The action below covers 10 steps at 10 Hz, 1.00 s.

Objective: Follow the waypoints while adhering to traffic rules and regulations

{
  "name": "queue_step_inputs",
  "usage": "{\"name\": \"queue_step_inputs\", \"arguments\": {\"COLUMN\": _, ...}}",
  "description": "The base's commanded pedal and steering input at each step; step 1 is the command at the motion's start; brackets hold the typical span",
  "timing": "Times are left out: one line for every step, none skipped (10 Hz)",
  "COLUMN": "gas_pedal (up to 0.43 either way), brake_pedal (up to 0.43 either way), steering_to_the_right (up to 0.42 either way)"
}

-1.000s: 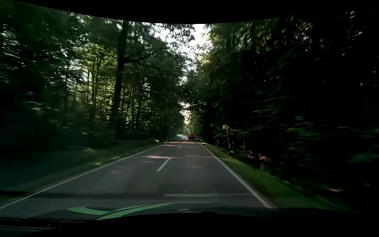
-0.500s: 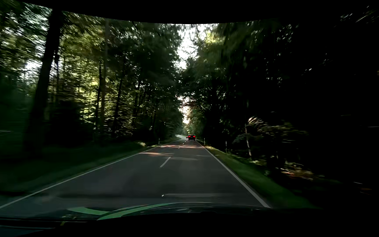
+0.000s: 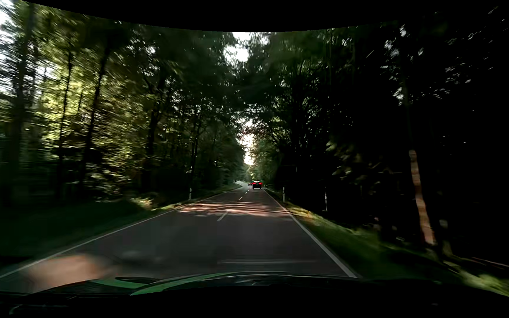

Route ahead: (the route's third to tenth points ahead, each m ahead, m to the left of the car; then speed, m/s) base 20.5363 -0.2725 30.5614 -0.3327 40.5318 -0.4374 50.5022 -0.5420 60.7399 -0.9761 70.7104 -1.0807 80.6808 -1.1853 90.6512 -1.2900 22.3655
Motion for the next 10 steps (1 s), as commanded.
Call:
{"name": "queue_step_inputs", "arguments": {"gas_pedal": 0.118, "brake_pedal": 0.0, "steering_to_the_right": 0.0}}
{"name": "queue_step_inputs", "arguments": {"gas_pedal": 0.118, "brake_pedal": 0.0, "steering_to_the_right": 0.0}}
{"name": "queue_step_inputs", "arguments": {"gas_pedal": 0.118, "brake_pedal": 0.0, "steering_to_the_right": -0.001}}
{"name": "queue_step_inputs", "arguments": {"gas_pedal": 0.11, "brake_pedal": 0.0, "steering_to_the_right": -0.002}}
{"name": "queue_step_inputs", "arguments": {"gas_pedal": 0.098, "brake_pedal": 0.0, "steering_to_the_right": -0.002}}
{"name": "queue_step_inputs", "arguments": {"gas_pedal": 0.098, "brake_pedal": 0.0, "steering_to_the_right": -0.002}}
{"name": "queue_step_inputs", "arguments": {"gas_pedal": 0.087, "brake_pedal": 0.0, "steering_to_the_right": -0.002}}
{"name": "queue_step_inputs", "arguments": {"gas_pedal": 0.087, "brake_pedal": 0.0, "steering_to_the_right": -0.002}}
{"name": "queue_step_inputs", "arguments": {"gas_pedal": 0.087, "brake_pedal": 0.0, "steering_to_the_right": -0.001}}
{"name": "queue_step_inputs", "arguments": {"gas_pedal": 0.087, "brake_pedal": 0.0, "steering_to_the_right": -0.001}}
